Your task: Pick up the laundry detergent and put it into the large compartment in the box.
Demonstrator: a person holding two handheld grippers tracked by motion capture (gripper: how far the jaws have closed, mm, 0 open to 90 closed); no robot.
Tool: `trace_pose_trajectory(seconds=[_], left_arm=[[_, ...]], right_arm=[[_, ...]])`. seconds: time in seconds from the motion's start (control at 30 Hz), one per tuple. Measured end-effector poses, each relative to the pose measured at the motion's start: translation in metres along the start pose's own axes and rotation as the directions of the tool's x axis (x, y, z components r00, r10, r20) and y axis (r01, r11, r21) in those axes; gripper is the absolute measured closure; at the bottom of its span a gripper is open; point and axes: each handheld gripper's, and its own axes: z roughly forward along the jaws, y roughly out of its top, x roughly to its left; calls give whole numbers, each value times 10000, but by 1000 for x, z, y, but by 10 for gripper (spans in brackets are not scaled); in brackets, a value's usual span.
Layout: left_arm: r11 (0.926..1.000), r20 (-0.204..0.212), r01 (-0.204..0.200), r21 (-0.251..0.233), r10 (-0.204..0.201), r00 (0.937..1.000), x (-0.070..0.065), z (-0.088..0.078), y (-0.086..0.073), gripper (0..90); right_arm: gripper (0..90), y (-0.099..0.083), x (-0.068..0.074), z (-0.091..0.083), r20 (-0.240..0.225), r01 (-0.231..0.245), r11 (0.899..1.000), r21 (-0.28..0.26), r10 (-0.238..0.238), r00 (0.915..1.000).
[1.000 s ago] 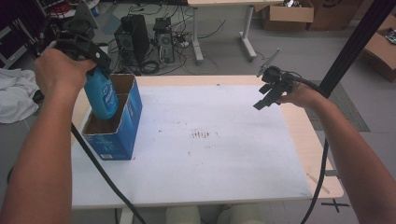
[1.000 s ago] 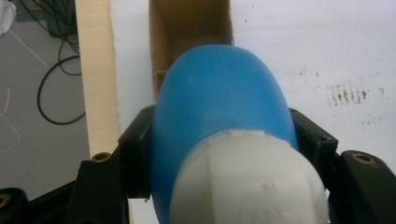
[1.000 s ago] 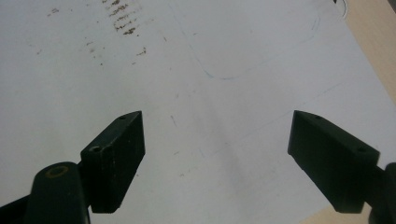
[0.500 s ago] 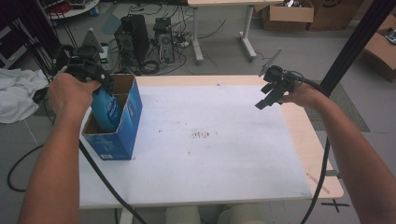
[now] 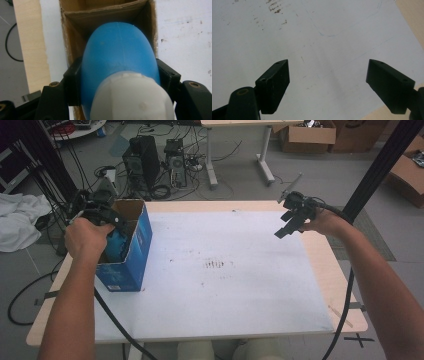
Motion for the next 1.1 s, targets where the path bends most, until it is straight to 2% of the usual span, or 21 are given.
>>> trace_pose_trajectory(seconds=[0.27, 0.5, 1.1], left_arm=[[9995, 1, -39, 311, 39, 10000, 2, 24, -3, 380], [9982, 69, -154, 585, 150, 9999, 2, 38, -6, 380], [9981, 206, 168, 593, -180, 9996, 8, 40, -8, 360]], right_arm=[[190, -4, -2, 0, -1, -48, 10000, 33, 48, 10000], [191, -6, -3, 1, -4, -147, 9998, 128, 147, 9999], [190, -4, 0, 8, -113, -157, 9995, 289, 161, 9998]])
